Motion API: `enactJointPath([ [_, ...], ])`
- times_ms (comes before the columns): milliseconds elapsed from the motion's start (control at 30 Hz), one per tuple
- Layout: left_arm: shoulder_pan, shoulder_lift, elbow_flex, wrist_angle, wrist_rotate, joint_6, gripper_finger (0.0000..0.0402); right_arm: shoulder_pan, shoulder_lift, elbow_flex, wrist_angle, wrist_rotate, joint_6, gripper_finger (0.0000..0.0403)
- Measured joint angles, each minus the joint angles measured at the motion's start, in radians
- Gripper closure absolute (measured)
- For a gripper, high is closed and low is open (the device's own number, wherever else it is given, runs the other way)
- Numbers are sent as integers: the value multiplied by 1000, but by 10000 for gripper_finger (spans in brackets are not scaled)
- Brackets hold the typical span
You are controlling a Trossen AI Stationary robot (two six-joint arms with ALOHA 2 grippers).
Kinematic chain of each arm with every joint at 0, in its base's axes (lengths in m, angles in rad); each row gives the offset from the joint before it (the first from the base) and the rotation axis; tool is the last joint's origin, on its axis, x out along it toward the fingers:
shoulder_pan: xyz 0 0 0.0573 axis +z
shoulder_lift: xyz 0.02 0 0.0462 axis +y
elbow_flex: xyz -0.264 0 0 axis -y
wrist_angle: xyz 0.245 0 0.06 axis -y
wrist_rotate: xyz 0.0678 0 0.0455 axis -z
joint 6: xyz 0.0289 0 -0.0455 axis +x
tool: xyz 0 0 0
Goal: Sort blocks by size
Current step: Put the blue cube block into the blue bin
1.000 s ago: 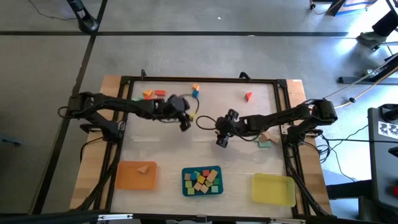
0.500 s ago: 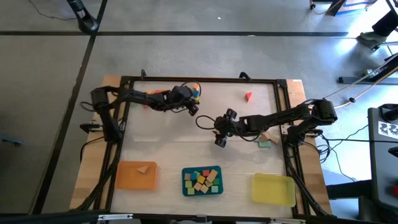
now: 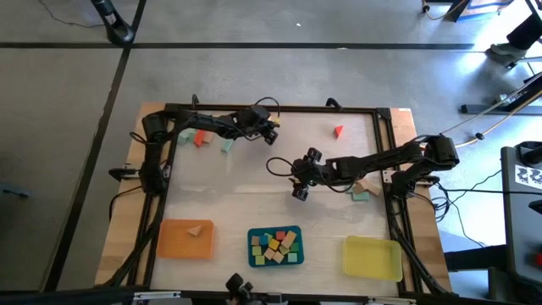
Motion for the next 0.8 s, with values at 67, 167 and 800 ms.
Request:
enactJointPath([
  [67, 4, 18, 5, 9, -14, 3, 230, 0, 0, 0, -4, 0, 0, 136],
  [167, 5, 24, 5, -5, -19, -1, 230, 0, 0, 0, -5, -1, 0, 136],
  [800, -29, -99, -3, -113, -14, 6, 230, 0, 0, 0, -5, -11, 0, 136],
])
